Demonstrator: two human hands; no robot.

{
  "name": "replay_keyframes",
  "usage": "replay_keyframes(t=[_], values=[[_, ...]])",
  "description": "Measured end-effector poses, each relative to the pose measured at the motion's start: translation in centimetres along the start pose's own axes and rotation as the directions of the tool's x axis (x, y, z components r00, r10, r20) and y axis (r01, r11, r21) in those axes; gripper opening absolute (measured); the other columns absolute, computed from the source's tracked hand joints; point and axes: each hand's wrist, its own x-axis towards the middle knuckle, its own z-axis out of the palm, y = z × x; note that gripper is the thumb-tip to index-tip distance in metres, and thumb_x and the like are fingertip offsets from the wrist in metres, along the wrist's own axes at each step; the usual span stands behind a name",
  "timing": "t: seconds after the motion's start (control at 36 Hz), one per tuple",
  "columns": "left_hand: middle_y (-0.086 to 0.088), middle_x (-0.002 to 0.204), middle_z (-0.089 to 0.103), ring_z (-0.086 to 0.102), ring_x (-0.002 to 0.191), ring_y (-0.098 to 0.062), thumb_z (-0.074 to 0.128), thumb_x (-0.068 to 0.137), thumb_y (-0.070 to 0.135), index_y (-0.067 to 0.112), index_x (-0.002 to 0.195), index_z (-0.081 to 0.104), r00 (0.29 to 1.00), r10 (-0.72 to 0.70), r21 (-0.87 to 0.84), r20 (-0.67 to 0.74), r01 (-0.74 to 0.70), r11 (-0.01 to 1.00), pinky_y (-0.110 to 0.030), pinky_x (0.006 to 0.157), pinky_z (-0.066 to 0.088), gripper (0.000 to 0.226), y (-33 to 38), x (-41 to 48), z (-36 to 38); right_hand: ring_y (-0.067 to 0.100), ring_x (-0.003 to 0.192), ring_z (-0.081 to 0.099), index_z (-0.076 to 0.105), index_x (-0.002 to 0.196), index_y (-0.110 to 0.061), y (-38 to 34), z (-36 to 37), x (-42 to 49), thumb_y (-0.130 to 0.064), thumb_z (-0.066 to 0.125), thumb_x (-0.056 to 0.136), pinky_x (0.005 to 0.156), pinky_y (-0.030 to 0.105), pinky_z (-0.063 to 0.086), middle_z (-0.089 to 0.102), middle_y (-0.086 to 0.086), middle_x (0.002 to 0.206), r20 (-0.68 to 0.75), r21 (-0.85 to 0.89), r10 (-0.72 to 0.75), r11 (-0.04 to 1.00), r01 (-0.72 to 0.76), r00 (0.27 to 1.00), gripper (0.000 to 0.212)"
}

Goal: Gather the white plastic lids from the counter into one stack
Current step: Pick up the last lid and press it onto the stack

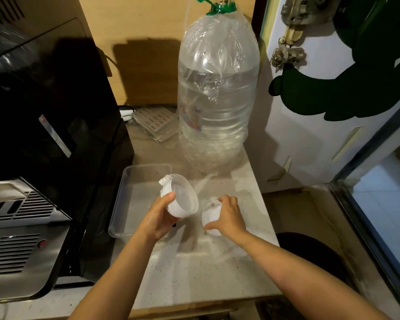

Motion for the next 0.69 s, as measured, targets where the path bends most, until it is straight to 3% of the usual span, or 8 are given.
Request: replay_keyframes(t=[0.25, 0.33, 0.44, 0.5, 0.58, 0.69], values=[[-0.007, 0.105, 0.050, 0.051, 0.090, -0.022, 0.085, 0.016, 0.056, 0.022, 0.124, 0.039, 1.000, -0.018, 0.007, -0.012, 0.018, 1.000, -0.023, 0.055, 0.056, 0.123, -0.3, 0.6, -0.4, 0.030, 0.120, 0.050, 0.045, 0.127, -0.003, -0.2, -1.8, 1.2, -0.005, 0.075, 0.073, 0.091, 0.029, 0.044, 0.051, 0.015, 0.133, 0.008, 0.230, 0.099, 0.968, -0.099, 0.995, 0.062], [-0.006, 0.103, 0.051, 0.051, 0.089, -0.021, 0.085, 0.015, 0.057, 0.021, 0.123, 0.040, 1.000, -0.018, 0.011, -0.026, 0.018, 1.000, -0.022, 0.054, 0.055, 0.122, -0.4, 0.9, -0.6, 0.029, 0.115, 0.055, 0.055, 0.118, -0.001, -0.3, -2.4, 1.4, -0.002, 0.073, 0.074, 0.085, 0.026, 0.043, 0.058, 0.016, 0.125, 0.009, 0.304, 0.127, 0.945, -0.123, 0.992, 0.048], [-0.006, 0.100, 0.053, 0.052, 0.086, -0.019, 0.084, 0.015, 0.059, 0.026, 0.109, 0.049, 0.999, -0.016, 0.032, -0.034, 0.017, 0.999, -0.027, 0.061, 0.046, 0.105, -0.3, 1.2, -0.6, 0.030, 0.106, 0.056, 0.058, 0.114, -0.003, -1.0, -3.9, 1.3, 0.002, 0.069, 0.074, 0.081, 0.033, 0.047, 0.060, 0.016, 0.121, -0.015, 0.443, 0.143, 0.888, -0.121, 0.990, 0.041], [-0.006, 0.100, 0.054, 0.053, 0.087, -0.020, 0.084, 0.016, 0.058, 0.027, 0.105, 0.051, 0.999, -0.016, 0.023, -0.036, 0.017, 1.000, -0.030, 0.066, 0.044, 0.100, -0.2, 1.3, -0.4, 0.029, 0.102, 0.056, 0.056, 0.114, -0.004, -1.7, -5.0, 1.0, 0.003, 0.067, 0.075, 0.075, 0.033, 0.048, 0.060, 0.016, 0.119, -0.052, 0.500, 0.113, 0.863, -0.072, 0.992, 0.041], [-0.006, 0.104, 0.054, 0.053, 0.092, -0.022, 0.086, 0.016, 0.055, 0.027, 0.108, 0.051, 0.999, -0.027, -0.005, -0.043, 0.027, 1.000, -0.034, 0.074, 0.046, 0.103, 0.1, 1.5, -0.1, 0.032, 0.106, 0.059, 0.055, 0.114, -0.005, -3.2, -7.1, 0.4, 0.004, 0.066, 0.074, 0.082, 0.036, 0.049, 0.062, 0.018, 0.116, -0.165, 0.531, 0.034, 0.845, 0.060, 0.986, 0.042], [-0.006, 0.110, 0.054, 0.054, 0.098, -0.023, 0.087, 0.018, 0.053, 0.021, 0.125, 0.042, 1.000, -0.007, -0.046, -0.030, 0.006, 0.999, -0.030, 0.063, 0.059, 0.121, 0.7, 1.8, 0.8, 0.025, 0.091, 0.062, 0.054, 0.114, -0.010, -5.9, -9.3, -1.3, 0.000, 0.068, 0.074, 0.079, 0.039, 0.052, 0.065, 0.010, 0.096, -0.276, 0.537, -0.088, 0.812, 0.229, 0.957, 0.043]])
